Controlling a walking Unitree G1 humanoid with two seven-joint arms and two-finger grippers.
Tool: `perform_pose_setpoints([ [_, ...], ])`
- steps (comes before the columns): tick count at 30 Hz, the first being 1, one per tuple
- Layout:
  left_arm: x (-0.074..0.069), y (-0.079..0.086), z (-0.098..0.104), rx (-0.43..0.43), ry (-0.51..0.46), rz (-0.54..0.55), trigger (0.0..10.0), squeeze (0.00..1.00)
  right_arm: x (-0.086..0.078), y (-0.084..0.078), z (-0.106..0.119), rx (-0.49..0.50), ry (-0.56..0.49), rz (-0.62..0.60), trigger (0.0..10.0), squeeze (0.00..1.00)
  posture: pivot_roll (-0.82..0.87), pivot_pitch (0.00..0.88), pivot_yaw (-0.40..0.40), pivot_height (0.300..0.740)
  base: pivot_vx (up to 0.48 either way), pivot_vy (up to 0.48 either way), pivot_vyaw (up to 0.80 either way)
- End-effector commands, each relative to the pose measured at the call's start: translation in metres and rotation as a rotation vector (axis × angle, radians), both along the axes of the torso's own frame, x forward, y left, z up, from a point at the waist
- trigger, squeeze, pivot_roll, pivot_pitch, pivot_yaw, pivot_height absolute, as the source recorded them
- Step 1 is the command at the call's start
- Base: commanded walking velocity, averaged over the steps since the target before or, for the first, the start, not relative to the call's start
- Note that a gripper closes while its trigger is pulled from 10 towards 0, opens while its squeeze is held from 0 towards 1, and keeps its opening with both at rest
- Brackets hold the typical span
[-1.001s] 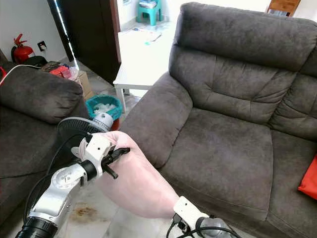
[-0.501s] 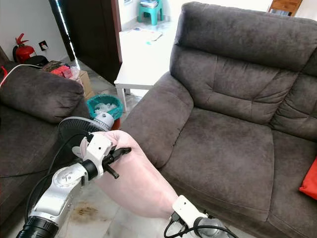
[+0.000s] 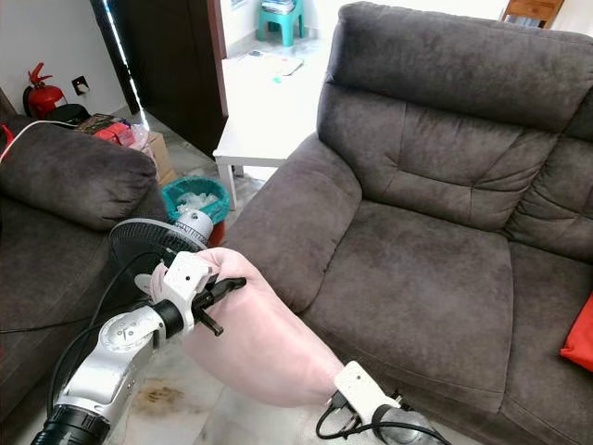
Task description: Move the pillow to the sofa from floor
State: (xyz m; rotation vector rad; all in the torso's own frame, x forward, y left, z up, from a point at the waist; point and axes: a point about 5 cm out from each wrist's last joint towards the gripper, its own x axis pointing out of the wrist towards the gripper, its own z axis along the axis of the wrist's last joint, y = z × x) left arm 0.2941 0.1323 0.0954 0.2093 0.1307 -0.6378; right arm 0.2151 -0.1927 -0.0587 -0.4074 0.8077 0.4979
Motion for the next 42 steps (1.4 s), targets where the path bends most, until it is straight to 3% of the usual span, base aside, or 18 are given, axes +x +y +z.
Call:
perform_pose_setpoints([
  [1,0.001,0.003,0.012,0.016,-0.087,0.024,10.0,0.0,0.01,-0.008,0.009,0.059,-0.071,-0.084,0.0,0.0,0.1,0.047,-0.012,0.74,0.0,0.0,0.0],
  [2,0.001,0.003,0.012,0.016,-0.087,0.024,10.0,0.0,0.01,-0.008,0.009,0.059,-0.071,-0.084,0.0,0.0,0.1,0.047,-0.012,0.74,0.0,0.0,0.0],
  [4,0.001,0.012,0.001,0.084,-0.085,0.118,10.0,0.0,0.029,-0.015,0.028,0.131,-0.207,-0.187,0.0,0.0,0.09,0.052,-0.007,0.74,0.0,0.0,0.0],
  [6,0.001,0.016,-0.003,0.115,-0.086,0.161,10.0,0.0,0.036,-0.017,0.036,0.156,-0.261,-0.235,0.0,0.0,0.09,0.053,-0.006,0.74,0.0,0.0,0.0],
  [7,0.001,0.019,-0.006,0.189,-0.104,0.214,10.0,0.0,0.052,-0.019,0.058,0.236,-0.381,-0.343,4.6,0.0,0.09,0.054,-0.007,0.74,0.0,0.0,0.0],
  [9,0.001,0.021,-0.007,0.217,-0.112,0.23,10.0,0.0,0.056,-0.019,0.067,0.265,-0.421,-0.379,4.6,0.0,0.09,0.054,-0.007,0.74,0.0,0.0,0.0],
  [10,0.001,0.022,-0.007,0.221,-0.125,0.258,10.0,0.0,0.06,-0.017,0.081,0.285,-0.483,-0.393,9.1,0.0,0.08,0.051,-0.006,0.74,0.0,0.0,0.0],
  [12,0.001,0.022,-0.007,0.209,-0.129,0.271,10.0,0.0,0.06,-0.016,0.087,0.285,-0.507,-0.385,9.1,0.0,0.08,0.051,-0.006,0.74,0.0,0.0,0.0],
  [13,0.002,0.023,-0.003,0.192,-0.158,0.329,10.0,0.0,0.06,-0.009,0.109,0.295,-0.592,-0.384,10.0,0.0,0.08,0.047,-0.009,0.74,0.0,0.0,0.0],
  [17,0.005,0.022,0.005,0.16,-0.215,0.396,10.0,0.0,0.056,0.0,0.129,0.333,-0.668,-0.42,10.0,0.0,0.08,0.045,-0.011,0.74,0.0,0.0,0.0],
  [20,0.005,0.014,0.025,0.063,-0.327,0.406,10.0,0.0,0.047,0.008,0.15,0.408,-0.702,-0.48,10.0,0.0,0.07,0.041,-0.015,0.74,0.0,0.0,0.0],
  [23,0.005,0.009,0.035,0.003,-0.377,0.421,10.0,0.0,0.045,0.013,0.159,0.441,-0.72,-0.483,10.0,0.0,0.06,0.033,-0.014,0.74,0.0,0.0,0.0],
  [32,0.007,0.002,0.035,-0.015,-0.388,0.389,10.0,0.0,0.052,0.005,0.172,0.439,-0.751,-0.551,10.0,0.0,0.06,0.007,-0.013,0.74,0.0,0.0,0.0],
  [42,0.005,0.0,0.032,-0.044,-0.368,0.359,10.0,0.0,0.057,0.013,0.174,0.444,-0.766,-0.489,10.0,0.0,0.06,0.0,-0.013,0.74,0.0,-0.149,-0.78],
])
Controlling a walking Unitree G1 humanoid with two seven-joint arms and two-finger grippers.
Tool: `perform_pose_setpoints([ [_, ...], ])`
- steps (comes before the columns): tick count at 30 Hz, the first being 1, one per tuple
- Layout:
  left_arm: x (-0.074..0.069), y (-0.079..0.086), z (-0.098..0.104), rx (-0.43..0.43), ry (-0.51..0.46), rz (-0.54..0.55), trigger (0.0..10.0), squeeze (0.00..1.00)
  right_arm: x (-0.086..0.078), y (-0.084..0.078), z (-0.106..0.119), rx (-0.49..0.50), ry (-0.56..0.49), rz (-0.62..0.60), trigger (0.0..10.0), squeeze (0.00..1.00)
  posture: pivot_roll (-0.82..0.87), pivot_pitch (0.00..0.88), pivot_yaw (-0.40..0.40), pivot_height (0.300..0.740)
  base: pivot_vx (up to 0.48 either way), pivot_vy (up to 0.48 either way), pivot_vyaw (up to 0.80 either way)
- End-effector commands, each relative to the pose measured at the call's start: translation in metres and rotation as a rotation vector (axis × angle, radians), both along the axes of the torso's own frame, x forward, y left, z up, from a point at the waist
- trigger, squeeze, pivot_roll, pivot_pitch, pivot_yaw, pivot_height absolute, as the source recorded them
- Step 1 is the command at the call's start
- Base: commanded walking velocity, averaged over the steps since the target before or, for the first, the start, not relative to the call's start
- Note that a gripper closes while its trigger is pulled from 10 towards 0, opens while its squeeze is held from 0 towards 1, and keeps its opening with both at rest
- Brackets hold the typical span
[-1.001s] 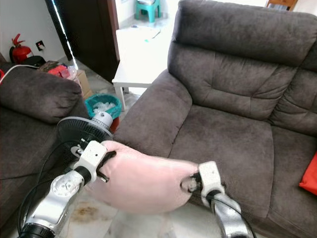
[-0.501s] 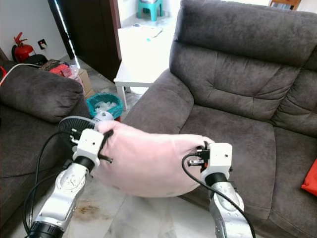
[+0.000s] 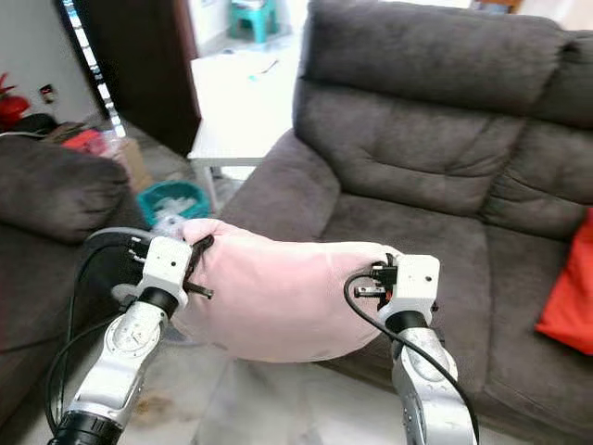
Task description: Move the pillow to the sofa from floor
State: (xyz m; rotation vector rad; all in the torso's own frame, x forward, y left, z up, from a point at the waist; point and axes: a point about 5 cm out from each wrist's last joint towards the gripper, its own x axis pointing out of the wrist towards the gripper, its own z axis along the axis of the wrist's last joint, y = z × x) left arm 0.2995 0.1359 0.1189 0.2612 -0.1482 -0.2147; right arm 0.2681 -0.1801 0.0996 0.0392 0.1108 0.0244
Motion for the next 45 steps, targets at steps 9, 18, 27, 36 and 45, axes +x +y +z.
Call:
perform_pose_setpoints([
  [9,-0.002,-0.008,0.012,-0.045,-0.071,-0.059,10.0,0.0,0.005,0.0,0.009,-0.015,-0.067,0.015,10.0,0.0,0.07,0.0,-0.017,0.74,0.0,0.0,-0.77],
  [18,-0.004,-0.012,0.01,-0.005,-0.075,-0.11,10.0,0.0,0.006,0.0,0.003,-0.033,-0.066,0.02,10.0,0.0,0.07,0.014,-0.018,0.74,0.0,-0.031,-0.77],
  [27,-0.002,-0.013,0.01,-0.039,-0.062,-0.104,10.0,0.0,0.008,-0.001,0.003,-0.075,-0.078,0.02,10.0,0.0,0.07,0.018,-0.025,0.74,0.0,-0.147,-0.42],
  [36,-0.003,-0.012,0.011,-0.037,-0.069,-0.099,10.0,0.0,0.012,-0.002,0.005,-0.076,-0.102,0.017,10.0,0.0,0.08,0.025,-0.031,0.74,0.0,0.0,0.0],
  [45,-0.001,-0.009,0.018,-0.035,-0.091,-0.077,10.0,0.0,0.016,-0.002,0.013,-0.066,-0.154,0.003,10.0,0.0,0.08,0.029,-0.034,0.74,0.175,0.0,0.0],
])
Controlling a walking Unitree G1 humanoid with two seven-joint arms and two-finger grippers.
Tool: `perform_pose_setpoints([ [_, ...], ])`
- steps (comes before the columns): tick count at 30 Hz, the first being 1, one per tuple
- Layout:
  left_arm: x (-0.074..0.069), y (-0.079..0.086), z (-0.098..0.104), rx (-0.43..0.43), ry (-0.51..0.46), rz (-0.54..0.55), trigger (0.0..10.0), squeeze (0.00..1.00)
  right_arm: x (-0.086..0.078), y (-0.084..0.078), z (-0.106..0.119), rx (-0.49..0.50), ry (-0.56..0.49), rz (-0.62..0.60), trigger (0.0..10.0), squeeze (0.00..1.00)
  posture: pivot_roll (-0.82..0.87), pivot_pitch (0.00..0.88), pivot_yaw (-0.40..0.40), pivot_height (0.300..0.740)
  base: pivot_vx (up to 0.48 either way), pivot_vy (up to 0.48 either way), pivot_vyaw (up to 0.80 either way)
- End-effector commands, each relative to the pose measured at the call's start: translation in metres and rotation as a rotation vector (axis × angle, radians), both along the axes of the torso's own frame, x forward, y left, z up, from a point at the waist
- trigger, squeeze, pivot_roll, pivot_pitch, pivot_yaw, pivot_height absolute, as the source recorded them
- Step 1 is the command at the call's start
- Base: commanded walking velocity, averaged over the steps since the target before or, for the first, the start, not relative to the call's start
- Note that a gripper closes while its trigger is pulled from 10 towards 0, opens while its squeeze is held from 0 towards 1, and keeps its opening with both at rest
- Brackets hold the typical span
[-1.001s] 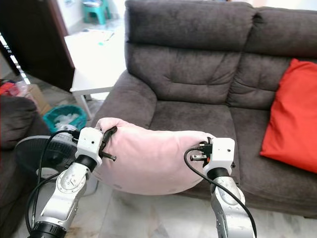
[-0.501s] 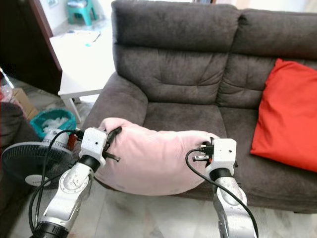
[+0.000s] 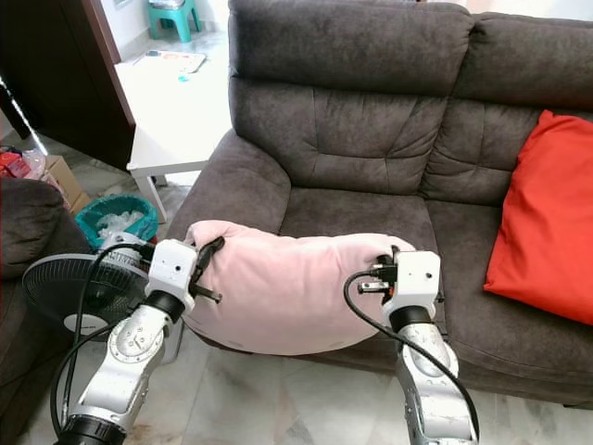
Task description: Move the pillow to the sofa from floor
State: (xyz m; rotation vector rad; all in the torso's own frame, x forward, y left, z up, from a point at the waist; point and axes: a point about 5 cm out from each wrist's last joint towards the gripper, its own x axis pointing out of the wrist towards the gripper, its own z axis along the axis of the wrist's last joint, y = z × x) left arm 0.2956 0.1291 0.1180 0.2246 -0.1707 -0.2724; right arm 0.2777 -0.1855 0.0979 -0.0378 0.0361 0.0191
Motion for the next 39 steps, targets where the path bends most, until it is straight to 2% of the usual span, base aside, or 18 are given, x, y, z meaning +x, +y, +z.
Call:
perform_pose_setpoints([
  [1,0.004,-0.003,0.023,-0.001,-0.096,-0.021,10.0,0.0,0.009,0.003,0.021,0.014,-0.114,0.002,10.0,0.0,0.08,0.031,-0.033,0.74,0.379,0.0,0.0],
  [6,0.007,-0.003,0.043,-0.017,-0.16,-0.027,10.0,0.0,0.012,0.0,0.04,0.029,-0.199,-0.02,10.0,0.0,0.08,0.031,-0.034,0.74,0.382,0.0,0.0],
  [13,0.011,-0.006,0.063,-0.023,-0.22,-0.045,10.0,0.0,0.015,0.0,0.044,0.037,-0.21,-0.036,10.0,0.0,0.08,0.032,-0.034,0.74,0.387,0.0,-0.21],
  [17,0.011,-0.007,0.065,-0.026,-0.22,-0.052,10.0,0.0,0.015,0.001,0.045,0.031,-0.215,-0.031,10.0,0.0,0.08,0.032,-0.031,0.74,0.389,0.0,-0.75],
  [39,0.01,-0.007,0.064,-0.025,-0.207,-0.054,10.0,0.0,0.016,0.004,0.047,0.007,-0.226,-0.021,10.0,0.0,0.09,0.033,-0.032,0.74,0.387,0.0,0.0],
])
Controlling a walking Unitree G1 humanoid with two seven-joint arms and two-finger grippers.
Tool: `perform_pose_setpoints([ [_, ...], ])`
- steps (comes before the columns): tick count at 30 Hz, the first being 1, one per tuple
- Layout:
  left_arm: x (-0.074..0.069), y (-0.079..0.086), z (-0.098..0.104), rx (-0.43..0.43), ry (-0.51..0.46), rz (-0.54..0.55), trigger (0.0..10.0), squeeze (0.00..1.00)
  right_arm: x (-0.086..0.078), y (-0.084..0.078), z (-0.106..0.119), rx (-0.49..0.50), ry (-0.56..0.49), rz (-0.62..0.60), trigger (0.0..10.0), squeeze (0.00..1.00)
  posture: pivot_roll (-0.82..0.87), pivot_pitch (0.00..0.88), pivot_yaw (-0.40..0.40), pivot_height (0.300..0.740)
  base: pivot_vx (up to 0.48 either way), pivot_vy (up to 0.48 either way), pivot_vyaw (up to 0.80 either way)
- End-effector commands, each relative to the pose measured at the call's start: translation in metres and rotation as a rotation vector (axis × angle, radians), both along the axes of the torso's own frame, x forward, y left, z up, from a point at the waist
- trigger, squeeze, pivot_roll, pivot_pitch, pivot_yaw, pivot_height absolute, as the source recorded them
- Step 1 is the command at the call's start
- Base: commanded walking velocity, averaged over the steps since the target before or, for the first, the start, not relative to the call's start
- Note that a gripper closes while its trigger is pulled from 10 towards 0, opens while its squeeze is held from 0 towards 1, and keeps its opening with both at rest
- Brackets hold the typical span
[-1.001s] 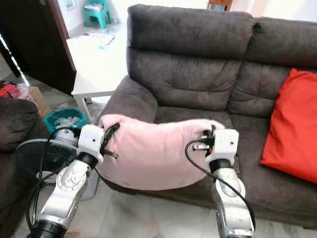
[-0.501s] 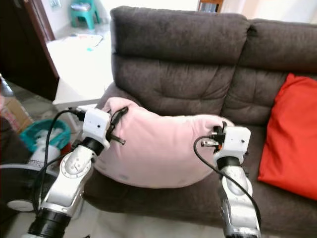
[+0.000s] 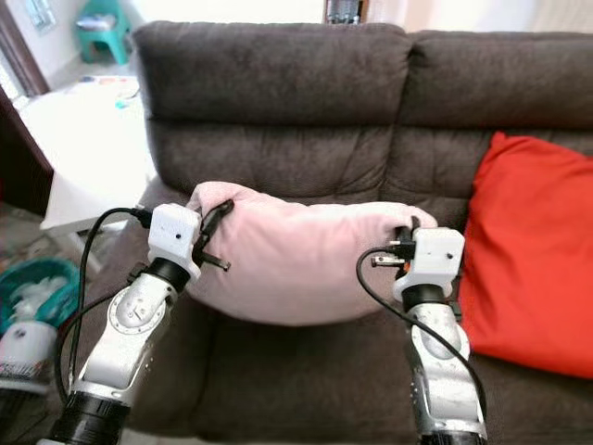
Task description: Move the pillow to the sofa from floor
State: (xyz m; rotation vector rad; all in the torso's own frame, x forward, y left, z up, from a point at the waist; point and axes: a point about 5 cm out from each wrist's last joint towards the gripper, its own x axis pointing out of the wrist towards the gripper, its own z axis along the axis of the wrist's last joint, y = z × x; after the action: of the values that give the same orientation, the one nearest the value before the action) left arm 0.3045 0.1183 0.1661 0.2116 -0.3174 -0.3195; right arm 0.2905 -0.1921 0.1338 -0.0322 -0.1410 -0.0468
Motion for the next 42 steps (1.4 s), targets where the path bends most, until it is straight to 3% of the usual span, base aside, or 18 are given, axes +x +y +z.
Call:
perform_pose_setpoints([
  [1,0.001,0.004,0.016,-0.002,-0.07,0.013,10.0,0.0,0.003,0.011,0.011,-0.004,-0.048,0.041,10.0,0.0,0.09,0.033,-0.032,0.74,0.386,0.0,0.0],
  [13,0.001,0.004,0.016,-0.002,-0.069,0.012,10.0,0.0,0.003,0.01,0.011,-0.004,-0.048,0.04,10.0,0.0,0.09,0.033,-0.032,0.74,0.386,0.0,0.0],
  [16,-0.01,-0.006,-0.033,0.119,0.267,-0.21,10.0,0.0,0.018,0.024,0.016,-0.2,0.06,0.237,10.0,0.0,0.09,0.03,-0.033,0.74,0.0,0.0,0.0],
  [17,-0.011,-0.006,-0.034,0.124,0.282,-0.235,10.0,0.0,0.02,0.026,0.018,-0.205,0.058,0.256,10.0,0.0,0.09,0.03,-0.034,0.74,0.0,0.0,0.0],
  [29,-0.019,0.009,-0.033,0.146,0.368,-0.337,10.0,0.0,0.025,0.036,0.02,-0.258,0.097,0.364,10.0,0.0,0.11,0.03,-0.043,0.74,0.0,0.0,0.0],
  [35,-0.02,0.003,-0.015,-0.004,0.374,-0.422,10.0,0.0,0.027,0.037,0.024,-0.266,0.097,0.39,10.0,0.0,0.11,0.031,-0.046,0.74,0.0,0.0,0.0],
  [38,-0.021,0.003,-0.015,0.002,0.379,-0.429,10.0,0.0,0.027,0.037,0.024,-0.259,0.095,0.392,10.0,0.0,0.11,0.031,-0.046,0.74,0.0,0.0,0.0],
  [42,-0.022,0.01,-0.027,0.081,0.416,-0.398,10.0,0.0,0.027,0.037,0.021,-0.259,0.107,0.4,10.0,0.0,0.11,0.03,-0.044,0.74,0.0,0.0,0.0],
])
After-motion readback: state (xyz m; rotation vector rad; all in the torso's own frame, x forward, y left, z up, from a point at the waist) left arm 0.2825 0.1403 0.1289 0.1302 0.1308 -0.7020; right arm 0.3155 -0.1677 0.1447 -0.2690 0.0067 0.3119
